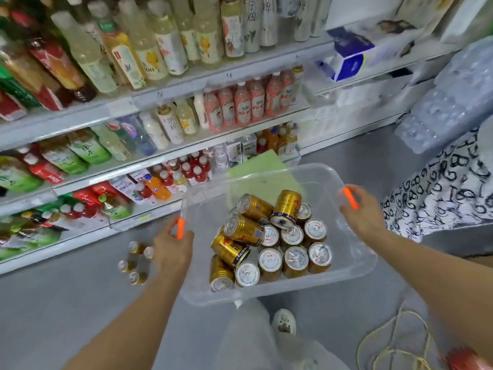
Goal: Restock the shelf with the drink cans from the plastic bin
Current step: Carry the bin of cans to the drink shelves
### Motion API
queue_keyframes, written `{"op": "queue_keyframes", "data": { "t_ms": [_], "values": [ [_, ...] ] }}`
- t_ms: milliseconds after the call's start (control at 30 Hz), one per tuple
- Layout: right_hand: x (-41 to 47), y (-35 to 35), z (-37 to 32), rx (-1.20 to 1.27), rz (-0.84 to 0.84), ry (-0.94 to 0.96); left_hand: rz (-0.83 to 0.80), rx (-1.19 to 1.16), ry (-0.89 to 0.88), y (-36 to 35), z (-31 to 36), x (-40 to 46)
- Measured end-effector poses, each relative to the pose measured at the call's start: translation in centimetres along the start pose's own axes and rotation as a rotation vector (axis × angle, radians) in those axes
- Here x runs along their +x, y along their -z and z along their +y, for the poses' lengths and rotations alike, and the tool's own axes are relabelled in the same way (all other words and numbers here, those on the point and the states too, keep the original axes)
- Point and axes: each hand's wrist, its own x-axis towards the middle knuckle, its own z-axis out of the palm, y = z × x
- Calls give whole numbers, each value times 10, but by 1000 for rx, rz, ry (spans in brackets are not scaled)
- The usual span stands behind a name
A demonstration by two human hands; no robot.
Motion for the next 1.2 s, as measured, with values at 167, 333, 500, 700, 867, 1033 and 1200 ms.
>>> {"op": "queue_keyframes", "data": {
  "t_ms": [167,333,500,700,867,1033,1200],
  "values": [
    [71,-11,-15,-50,-55,34,22,35,57,-34,25,34],
    [133,-32,-36,-37,-106,-9,11,64,72,-59,49,82],
    [190,-52,-53,-102,-156,20,-21,57,102,-84,62,133],
    [259,-75,-71,-122,-206,5,-109,134,181,-119,65,180],
    [326,-102,-51,-217,-232,0,-63,165,239,-162,75,199],
    [365,-126,-48,-235,-241,25,19,187,230,-199,77,216],
    [385,-141,-43,-276,-256,50,70,143,267,-222,73,225]
  ]
}}
